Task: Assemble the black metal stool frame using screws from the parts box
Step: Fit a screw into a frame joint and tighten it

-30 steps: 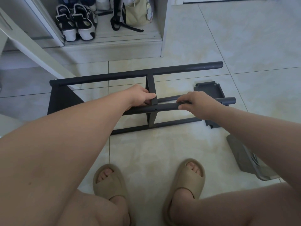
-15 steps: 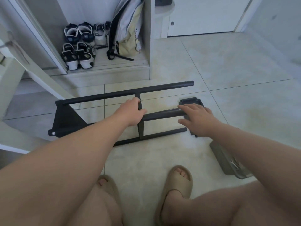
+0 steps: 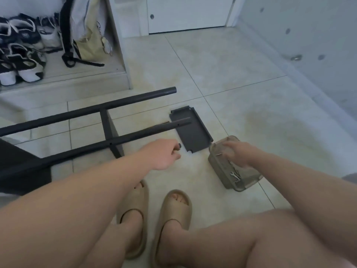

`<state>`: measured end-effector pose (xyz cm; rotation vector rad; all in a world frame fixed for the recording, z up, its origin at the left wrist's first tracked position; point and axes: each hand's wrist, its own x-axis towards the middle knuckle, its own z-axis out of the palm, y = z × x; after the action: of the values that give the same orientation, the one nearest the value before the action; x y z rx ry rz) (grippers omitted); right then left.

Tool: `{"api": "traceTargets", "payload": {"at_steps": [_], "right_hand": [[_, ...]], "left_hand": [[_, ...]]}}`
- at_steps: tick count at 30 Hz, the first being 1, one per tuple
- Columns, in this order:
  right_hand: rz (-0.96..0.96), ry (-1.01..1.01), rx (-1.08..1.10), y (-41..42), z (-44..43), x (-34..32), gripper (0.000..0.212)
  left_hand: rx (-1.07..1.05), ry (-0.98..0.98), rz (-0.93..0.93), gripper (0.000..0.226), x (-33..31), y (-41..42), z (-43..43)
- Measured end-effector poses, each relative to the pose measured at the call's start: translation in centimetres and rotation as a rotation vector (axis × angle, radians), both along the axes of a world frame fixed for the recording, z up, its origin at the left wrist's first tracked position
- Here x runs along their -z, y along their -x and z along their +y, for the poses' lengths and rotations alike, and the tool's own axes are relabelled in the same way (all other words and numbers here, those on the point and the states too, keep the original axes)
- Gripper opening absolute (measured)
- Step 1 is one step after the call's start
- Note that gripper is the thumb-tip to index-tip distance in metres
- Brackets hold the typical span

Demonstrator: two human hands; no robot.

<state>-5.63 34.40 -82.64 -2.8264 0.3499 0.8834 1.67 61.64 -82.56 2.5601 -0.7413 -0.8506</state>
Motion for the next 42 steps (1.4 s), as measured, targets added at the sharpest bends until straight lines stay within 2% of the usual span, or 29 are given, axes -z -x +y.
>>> {"api": "traceTargets", "payload": {"at_steps": [5, 10, 16, 19, 21, 23, 25, 28, 30, 34, 39, 42], "right_hand": [[0.156, 0.001, 0.123, -0.7, -5.0, 6.1, 0.054], [0.123, -0.053, 0.252, -0.2, -8.7, 12.5, 0.047], [0.136, -0.094, 0.393, 0.3, -11.0, 19.3, 0.047], [0.161, -0.107, 0.426, 0.8, -11.4, 21.6, 0.051], [0.159, -0.116, 0.42, 1.1, -11.5, 22.5, 0.053], [0.145, -0.137, 0.421, 1.5, -11.6, 22.9, 0.056], [0.116, -0.158, 0.409, 1.5, -11.6, 23.1, 0.057], [0.058, -0.162, 0.365, 1.1, -11.1, 23.5, 0.057], [0.049, -0.17, 0.342, 0.7, -10.4, 23.8, 0.056], [0.071, -0.157, 0.286, 0.3, -9.5, 24.2, 0.056], [0.164, -0.11, 0.212, 0.7, -8.6, 24.8, 0.03], [0.264, -0.108, 0.162, 1.2, -7.7, 25.3, 0.026]], "left_hand": [[0.08, -0.059, 0.125, 0.04, 5.2, -1.3, -5.0], [0.044, -0.025, 0.253, 0.049, 10.6, -3.0, -10.5], [-0.125, 0.185, 0.301, 0.061, 16.0, -4.9, -17.3], [-0.142, 0.242, 0.378, 0.051, 18.0, -5.1, -19.8], [-0.141, 0.249, 0.373, 0.038, 18.7, -4.9, -20.4], [-0.191, 0.222, 0.386, 0.04, 19.2, -4.6, -20.3], [-0.275, 0.185, 0.482, 0.04, 19.4, -4.2, -19.6], [-0.289, 0.084, 0.665, 0.014, 19.5, -3.3, -18.2], [-0.219, 0.029, 0.702, 0.016, 19.4, -3.1, -17.4], [-0.161, 0.049, 0.572, 0.028, 19.1, -3.1, -16.4], [-0.138, 0.027, 0.612, 0.032, 19.3, -2.7, -16.0], [-0.143, 0.055, 0.59, 0.032, 19.3, -2.3, -15.8]]}}
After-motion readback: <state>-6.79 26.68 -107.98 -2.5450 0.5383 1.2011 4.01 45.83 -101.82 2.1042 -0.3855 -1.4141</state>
